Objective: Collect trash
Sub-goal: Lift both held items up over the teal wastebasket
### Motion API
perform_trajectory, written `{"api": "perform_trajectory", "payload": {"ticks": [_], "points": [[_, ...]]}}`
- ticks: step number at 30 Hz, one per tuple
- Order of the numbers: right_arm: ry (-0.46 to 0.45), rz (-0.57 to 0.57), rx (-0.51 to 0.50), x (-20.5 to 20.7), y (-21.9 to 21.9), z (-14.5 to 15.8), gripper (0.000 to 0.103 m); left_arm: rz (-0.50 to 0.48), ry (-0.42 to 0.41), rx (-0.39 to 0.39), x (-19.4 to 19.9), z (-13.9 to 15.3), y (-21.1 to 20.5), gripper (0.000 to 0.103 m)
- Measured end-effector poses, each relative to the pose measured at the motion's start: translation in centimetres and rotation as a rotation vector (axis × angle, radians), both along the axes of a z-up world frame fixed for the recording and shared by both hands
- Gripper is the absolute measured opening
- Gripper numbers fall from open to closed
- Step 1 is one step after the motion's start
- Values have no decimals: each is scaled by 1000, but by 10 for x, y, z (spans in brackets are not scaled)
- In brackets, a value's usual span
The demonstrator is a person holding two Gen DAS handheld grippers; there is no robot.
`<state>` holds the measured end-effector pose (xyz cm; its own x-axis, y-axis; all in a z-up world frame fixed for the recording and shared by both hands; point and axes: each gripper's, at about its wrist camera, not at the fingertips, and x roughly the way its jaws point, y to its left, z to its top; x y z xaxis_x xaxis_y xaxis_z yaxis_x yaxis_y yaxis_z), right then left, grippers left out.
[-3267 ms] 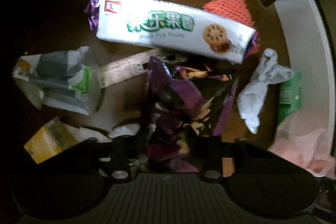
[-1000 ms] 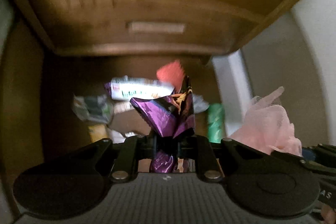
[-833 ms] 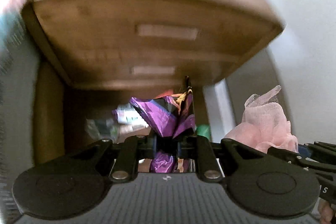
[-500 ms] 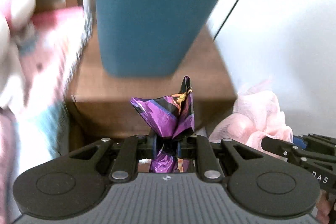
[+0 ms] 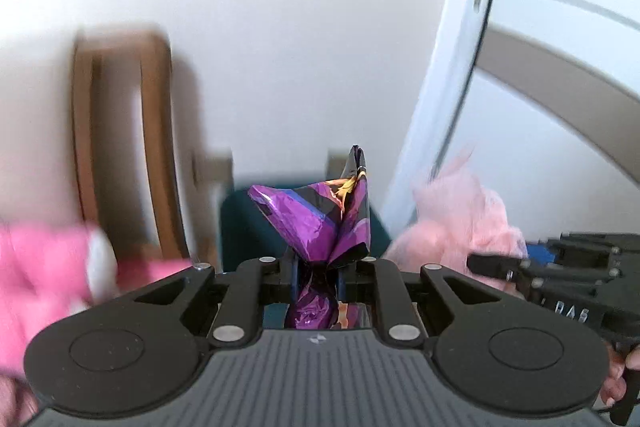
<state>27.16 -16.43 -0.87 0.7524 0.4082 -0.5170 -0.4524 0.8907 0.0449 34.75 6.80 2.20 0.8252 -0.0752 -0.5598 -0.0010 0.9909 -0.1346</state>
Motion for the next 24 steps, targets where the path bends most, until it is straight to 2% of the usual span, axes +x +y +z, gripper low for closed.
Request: {"api": "perform_trajectory", "payload": {"ticks": [3, 5, 10, 15, 19, 24], "points": [[-44, 13, -12, 22, 15, 18, 24, 25, -67, 41, 19, 34, 7, 16], [-66, 28, -25, 35, 26, 25, 24, 43, -84, 58, 35, 43, 12, 16], [-87, 47, -85, 71, 53, 20, 25, 53, -68, 72, 82, 38, 19, 16], [-31, 51, -148, 111, 71, -13, 25, 44, 35, 62, 109, -9, 18, 16], [29, 53, -171, 131, 77, -38, 25, 54, 97, 15, 118, -34, 27, 16], [63, 49, -195, 151, 83, -60, 26, 79, 160, 19, 130, -58, 32, 17]]}}
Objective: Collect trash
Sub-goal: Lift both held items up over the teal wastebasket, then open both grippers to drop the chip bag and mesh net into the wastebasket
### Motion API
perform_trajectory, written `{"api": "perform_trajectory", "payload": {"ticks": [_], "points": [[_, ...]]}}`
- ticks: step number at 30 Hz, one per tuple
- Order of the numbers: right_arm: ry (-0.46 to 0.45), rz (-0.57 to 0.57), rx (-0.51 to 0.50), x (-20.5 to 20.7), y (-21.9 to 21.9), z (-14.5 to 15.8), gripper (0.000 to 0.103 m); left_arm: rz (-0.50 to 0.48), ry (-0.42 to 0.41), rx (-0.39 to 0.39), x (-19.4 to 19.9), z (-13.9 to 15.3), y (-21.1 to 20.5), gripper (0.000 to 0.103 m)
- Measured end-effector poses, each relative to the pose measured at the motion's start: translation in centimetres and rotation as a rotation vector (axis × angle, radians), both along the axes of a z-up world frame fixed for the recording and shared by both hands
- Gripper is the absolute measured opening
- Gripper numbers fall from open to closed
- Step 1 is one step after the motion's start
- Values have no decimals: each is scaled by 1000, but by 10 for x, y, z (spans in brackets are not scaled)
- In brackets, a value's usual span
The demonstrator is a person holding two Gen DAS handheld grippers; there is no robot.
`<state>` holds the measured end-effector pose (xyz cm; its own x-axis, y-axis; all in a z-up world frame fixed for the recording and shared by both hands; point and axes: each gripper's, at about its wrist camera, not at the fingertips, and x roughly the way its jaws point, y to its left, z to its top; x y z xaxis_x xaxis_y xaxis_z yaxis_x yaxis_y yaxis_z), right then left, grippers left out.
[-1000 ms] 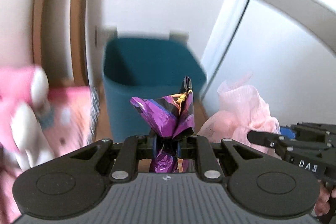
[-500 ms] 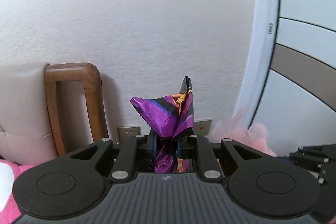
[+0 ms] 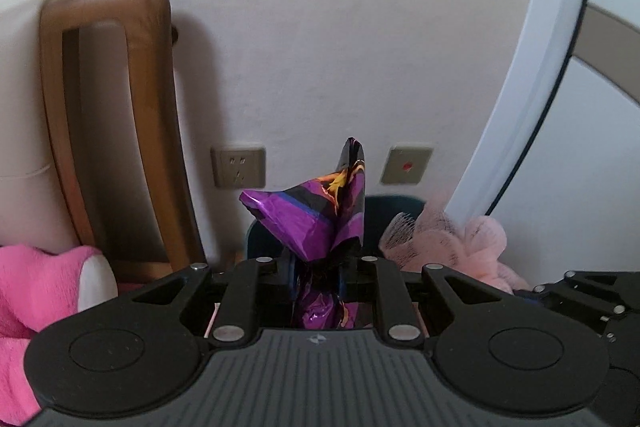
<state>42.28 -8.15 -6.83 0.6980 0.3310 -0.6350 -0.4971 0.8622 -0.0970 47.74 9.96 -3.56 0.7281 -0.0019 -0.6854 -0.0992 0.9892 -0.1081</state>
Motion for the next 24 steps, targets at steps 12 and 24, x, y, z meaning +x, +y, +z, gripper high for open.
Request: {"api": "perform_trajectory", "payload": {"ticks": [12, 24], "points": [[83, 28, -87, 20, 34, -39, 29, -12, 162, 12, 27, -57, -3, 24], [102, 29, -32, 17, 24, -48, 39, -22, 161, -64, 13, -73, -4, 70]]}}
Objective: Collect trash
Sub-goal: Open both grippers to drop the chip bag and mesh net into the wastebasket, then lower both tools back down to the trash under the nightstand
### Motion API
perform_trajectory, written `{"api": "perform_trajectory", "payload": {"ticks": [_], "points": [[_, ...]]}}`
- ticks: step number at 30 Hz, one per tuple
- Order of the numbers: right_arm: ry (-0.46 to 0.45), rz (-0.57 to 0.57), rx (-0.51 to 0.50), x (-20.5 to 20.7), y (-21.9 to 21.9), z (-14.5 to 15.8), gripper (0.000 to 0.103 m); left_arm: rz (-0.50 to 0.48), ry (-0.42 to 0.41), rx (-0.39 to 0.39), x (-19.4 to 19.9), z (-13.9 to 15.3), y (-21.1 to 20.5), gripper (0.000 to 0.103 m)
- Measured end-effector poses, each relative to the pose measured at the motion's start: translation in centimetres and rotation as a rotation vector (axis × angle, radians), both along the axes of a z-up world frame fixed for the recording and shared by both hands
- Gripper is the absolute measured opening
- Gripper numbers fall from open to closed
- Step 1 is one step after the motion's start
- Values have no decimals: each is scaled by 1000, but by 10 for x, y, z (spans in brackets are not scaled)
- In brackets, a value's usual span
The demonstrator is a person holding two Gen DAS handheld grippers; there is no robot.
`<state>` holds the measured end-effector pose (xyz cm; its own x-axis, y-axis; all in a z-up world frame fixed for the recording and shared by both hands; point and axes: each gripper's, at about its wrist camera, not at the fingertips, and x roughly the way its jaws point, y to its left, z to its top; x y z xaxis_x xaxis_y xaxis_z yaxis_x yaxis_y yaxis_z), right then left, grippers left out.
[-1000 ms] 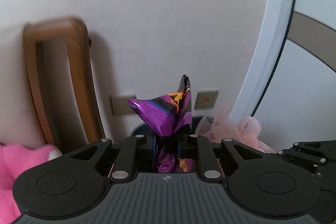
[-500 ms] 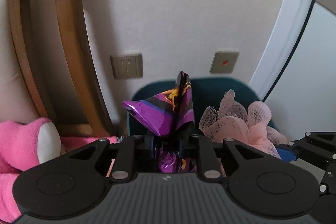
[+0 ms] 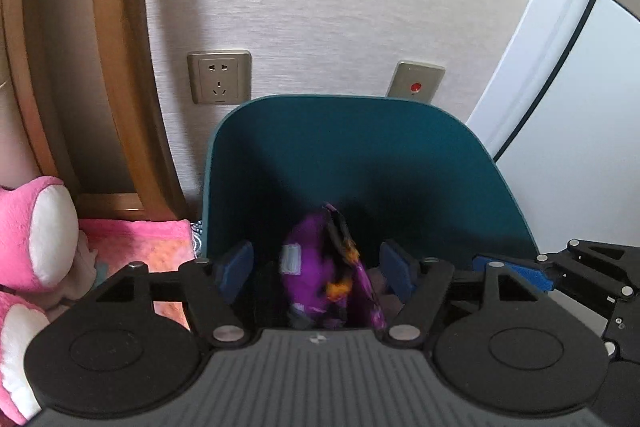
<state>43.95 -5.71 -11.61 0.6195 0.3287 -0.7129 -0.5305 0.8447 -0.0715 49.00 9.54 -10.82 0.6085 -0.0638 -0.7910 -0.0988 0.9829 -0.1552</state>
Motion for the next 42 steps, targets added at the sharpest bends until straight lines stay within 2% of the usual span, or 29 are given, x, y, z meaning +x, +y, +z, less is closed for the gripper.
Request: {"api": "perform_trajectory", "payload": {"ticks": [6, 10, 15, 18, 19, 20, 24, 25, 29, 34, 35, 38, 42], "points": [[-12, -11, 58, -11, -15, 12, 41, -1, -60, -47, -19, 17, 5, 70], [-17, -10, 101, -24, -28, 22, 58, -8, -105, -77, -38, 31, 5, 74], [-52, -3, 179, -57, -49, 41, 59, -13, -157, -127, -72, 50, 3, 76], [-86, -31, 271, -83, -62, 57, 66, -7, -184, -168, -97, 60, 1, 80], [-94, -33, 306, -93, -66, 62, 72, -7, -195, -176, -106, 64, -1, 81], [-98, -35, 327, -101, -69, 65, 77, -8, -206, -179, -115, 67, -2, 82], [-96, -30, 381, -138, -84, 69, 88, -3, -204, -187, -154, 70, -9, 82], [-91, -28, 385, -145, -88, 69, 92, 1, -202, -181, -164, 69, -11, 82], [-76, -25, 380, -167, -105, 58, 98, 34, -182, -135, -211, 59, -20, 82], [-40, -13, 333, -182, -123, 24, 99, 121, -144, -89, -258, 38, -29, 82], [-26, -9, 331, -183, -126, 16, 99, 142, -129, -95, -266, 32, -30, 84], [39, -15, 334, -187, -136, -8, 99, 177, -85, -115, -278, 11, -29, 101], [107, -25, 308, -200, -144, -42, 99, 190, 3, -135, -289, -38, -24, 102]]}}
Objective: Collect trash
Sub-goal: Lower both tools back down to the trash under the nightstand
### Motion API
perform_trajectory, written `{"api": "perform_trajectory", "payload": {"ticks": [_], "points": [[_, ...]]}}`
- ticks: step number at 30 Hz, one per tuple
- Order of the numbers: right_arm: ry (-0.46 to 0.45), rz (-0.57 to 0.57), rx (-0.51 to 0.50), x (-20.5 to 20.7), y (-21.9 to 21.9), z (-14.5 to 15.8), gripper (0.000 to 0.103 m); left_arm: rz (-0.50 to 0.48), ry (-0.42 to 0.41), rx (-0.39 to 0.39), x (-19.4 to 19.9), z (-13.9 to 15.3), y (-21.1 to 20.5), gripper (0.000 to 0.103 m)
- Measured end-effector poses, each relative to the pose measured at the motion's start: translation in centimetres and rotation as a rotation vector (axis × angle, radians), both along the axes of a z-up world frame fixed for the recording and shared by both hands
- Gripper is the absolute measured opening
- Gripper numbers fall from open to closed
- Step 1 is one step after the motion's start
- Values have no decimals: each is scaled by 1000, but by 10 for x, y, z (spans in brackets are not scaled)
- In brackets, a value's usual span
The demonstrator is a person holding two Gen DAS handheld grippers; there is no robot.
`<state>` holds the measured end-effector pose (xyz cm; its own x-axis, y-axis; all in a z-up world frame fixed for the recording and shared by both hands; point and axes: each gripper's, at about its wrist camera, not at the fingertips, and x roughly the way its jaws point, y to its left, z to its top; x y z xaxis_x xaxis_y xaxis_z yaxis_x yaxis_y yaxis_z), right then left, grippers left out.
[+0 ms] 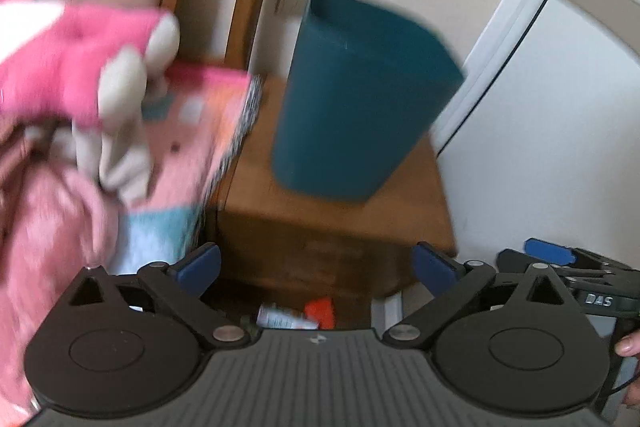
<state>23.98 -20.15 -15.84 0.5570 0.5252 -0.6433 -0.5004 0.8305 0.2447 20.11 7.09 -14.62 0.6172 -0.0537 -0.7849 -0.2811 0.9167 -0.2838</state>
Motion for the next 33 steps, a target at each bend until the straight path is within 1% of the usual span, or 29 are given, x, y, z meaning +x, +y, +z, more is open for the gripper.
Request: {"api": "perform_trajectory", "payload": {"ticks": [4, 7, 9, 10, 13, 15, 17, 21, 23, 28, 30, 33], "points": [[52, -20, -60, -19, -4, -45, 99, -8, 85, -28, -14, -60, 1, 102], [118, -46, -95, -31, -6, -90, 99, -9, 137, -35, -19, -104, -1, 102], [147, -54, -130, -36, -6, -116, 99, -21, 168, -45, -24, -136, -5, 102], [161, -59, -151, -39, -7, -132, 99, -25, 183, -48, -26, -147, -10, 102], [199, -65, -189, -42, -9, -175, 99, -31, 254, -60, -29, -197, -18, 102], [223, -68, -216, -41, -12, -203, 99, -34, 290, -55, -33, -232, -25, 102], [252, -76, -241, -38, -16, -239, 98, -31, 326, -47, -38, -266, -31, 102], [306, -97, -303, -33, -24, -312, 95, -14, 414, -78, -43, -341, -39, 102], [335, -116, -322, -31, -31, -346, 92, -9, 458, -92, -46, -377, -43, 102], [405, -149, -358, -24, -45, -428, 89, 9, 565, -109, -51, -467, -54, 102], [423, -153, -372, -21, -48, -456, 88, 27, 602, -125, -54, -497, -56, 102], [435, -166, -398, -13, -54, -497, 87, 33, 645, -128, -57, -539, -62, 102]]}}
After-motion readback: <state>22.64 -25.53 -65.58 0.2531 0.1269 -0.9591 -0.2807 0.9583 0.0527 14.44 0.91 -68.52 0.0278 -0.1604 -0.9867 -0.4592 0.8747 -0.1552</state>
